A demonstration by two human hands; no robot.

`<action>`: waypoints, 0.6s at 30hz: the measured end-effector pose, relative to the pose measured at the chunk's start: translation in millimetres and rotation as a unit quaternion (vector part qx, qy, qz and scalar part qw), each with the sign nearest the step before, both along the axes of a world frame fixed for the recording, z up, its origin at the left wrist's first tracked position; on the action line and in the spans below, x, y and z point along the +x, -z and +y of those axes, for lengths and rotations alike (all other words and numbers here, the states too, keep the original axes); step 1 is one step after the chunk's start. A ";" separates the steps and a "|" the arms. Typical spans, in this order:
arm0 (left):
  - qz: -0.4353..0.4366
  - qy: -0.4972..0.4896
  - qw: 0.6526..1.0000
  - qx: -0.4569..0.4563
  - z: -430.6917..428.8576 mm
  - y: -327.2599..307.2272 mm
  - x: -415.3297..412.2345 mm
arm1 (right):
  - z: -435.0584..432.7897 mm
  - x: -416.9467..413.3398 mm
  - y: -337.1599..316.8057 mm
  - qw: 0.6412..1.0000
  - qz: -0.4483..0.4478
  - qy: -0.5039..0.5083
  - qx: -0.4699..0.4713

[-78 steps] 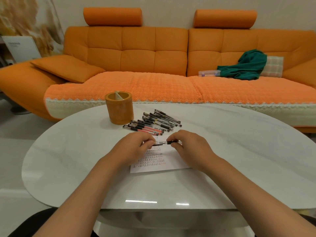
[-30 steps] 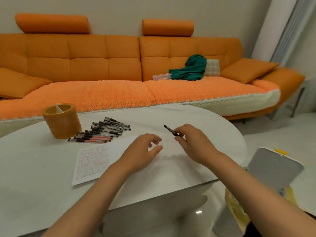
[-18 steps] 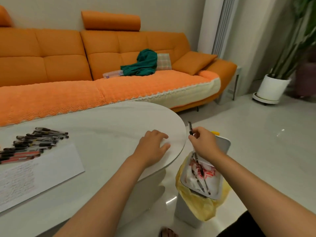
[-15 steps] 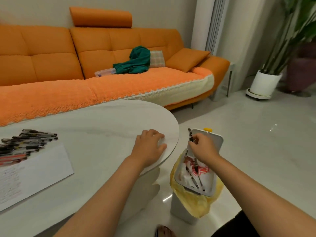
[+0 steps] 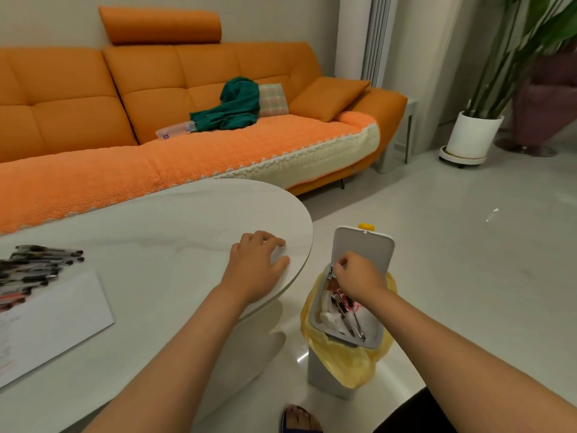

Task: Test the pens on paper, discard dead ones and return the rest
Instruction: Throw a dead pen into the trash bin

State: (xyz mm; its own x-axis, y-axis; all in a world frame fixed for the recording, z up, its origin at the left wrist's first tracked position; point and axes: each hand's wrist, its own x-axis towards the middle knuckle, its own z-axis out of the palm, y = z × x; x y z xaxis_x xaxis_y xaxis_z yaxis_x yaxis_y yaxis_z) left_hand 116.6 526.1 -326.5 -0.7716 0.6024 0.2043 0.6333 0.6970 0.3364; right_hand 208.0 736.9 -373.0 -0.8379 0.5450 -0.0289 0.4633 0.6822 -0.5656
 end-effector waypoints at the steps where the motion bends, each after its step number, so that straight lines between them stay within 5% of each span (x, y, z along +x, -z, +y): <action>1: -0.003 0.001 1.000 0.002 -0.2 -0.6 0.8 | -4.9 -1.1 -12.0 1.000 0.028 -0.004 0.001; 7: -0.030 0.006 0.999 0.038 -19.8 -15.9 5.9 | -56.0 -12.3 -79.1 0.986 0.140 -0.091 0.017; 18: -0.008 -0.115 0.993 0.028 -182.5 -43.6 -19.1 | -222.3 -74.7 -120.3 0.934 0.092 -0.341 0.056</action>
State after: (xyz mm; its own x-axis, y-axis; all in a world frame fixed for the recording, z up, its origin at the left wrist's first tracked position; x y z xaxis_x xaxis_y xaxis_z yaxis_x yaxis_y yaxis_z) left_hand 97.5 343.6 -282.9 -0.8905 0.3987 0.2194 0.4545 0.8026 0.3864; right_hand 133.3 514.7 -252.6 -0.9762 -0.1269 0.1759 -0.1996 0.8428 -0.4999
